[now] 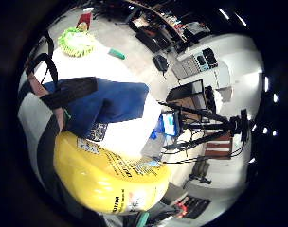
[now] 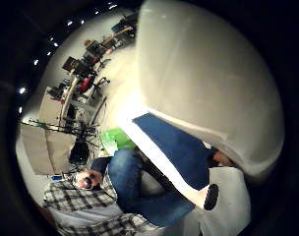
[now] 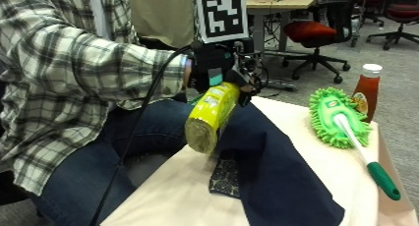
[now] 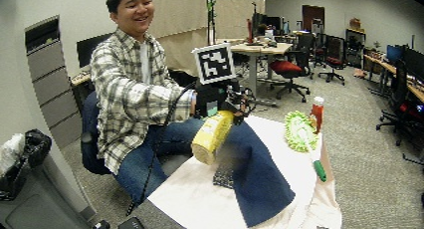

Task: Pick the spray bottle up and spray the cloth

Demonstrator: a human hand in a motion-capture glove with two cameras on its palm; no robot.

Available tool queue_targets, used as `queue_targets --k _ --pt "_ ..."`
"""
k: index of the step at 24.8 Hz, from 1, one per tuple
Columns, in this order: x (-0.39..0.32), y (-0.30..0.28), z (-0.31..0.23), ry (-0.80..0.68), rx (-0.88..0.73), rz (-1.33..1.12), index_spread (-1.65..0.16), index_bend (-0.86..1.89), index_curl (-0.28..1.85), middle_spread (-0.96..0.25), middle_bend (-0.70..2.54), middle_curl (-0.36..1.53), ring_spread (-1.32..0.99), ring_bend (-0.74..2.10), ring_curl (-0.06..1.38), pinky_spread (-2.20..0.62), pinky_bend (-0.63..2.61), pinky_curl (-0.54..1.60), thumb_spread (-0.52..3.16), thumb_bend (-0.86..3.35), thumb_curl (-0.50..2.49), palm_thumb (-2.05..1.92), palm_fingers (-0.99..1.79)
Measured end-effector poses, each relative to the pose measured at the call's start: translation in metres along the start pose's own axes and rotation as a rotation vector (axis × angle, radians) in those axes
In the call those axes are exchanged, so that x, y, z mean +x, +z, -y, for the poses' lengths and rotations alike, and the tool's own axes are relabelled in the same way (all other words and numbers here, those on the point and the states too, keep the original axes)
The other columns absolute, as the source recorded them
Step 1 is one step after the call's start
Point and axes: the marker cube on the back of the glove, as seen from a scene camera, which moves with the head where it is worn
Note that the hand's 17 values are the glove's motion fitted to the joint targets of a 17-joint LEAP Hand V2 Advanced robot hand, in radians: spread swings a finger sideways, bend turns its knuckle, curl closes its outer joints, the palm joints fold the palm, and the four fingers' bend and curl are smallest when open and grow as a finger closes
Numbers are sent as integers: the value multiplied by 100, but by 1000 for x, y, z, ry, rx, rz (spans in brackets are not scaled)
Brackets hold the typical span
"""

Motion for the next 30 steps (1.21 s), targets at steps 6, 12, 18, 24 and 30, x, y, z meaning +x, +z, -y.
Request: queue_targets --k 6,12,18,24,30 --pt "-26 12 9 -101 -150 -118 -31 16 50 -22 47 53 -24 56 48 -13 43 41 15 -3 80 113 122" --pt "-35 17 12 -152 -209 -195 -32 16 51 -22 47 53 -24 56 48 -14 44 41 15 -3 81 113 122" --pt "-43 17 10 -205 -238 -267 -32 16 51 -22 47 53 -24 56 48 -14 45 41 14 -3 81 112 122" --pt "-47 15 8 -221 -238 -280 -32 16 52 -22 47 53 -24 56 48 -14 45 41 14 -3 81 112 122" --pt "-41 8 8 -171 -199 -209 -32 16 52 -22 47 53 -24 56 48 -14 45 41 14 -3 81 112 122"
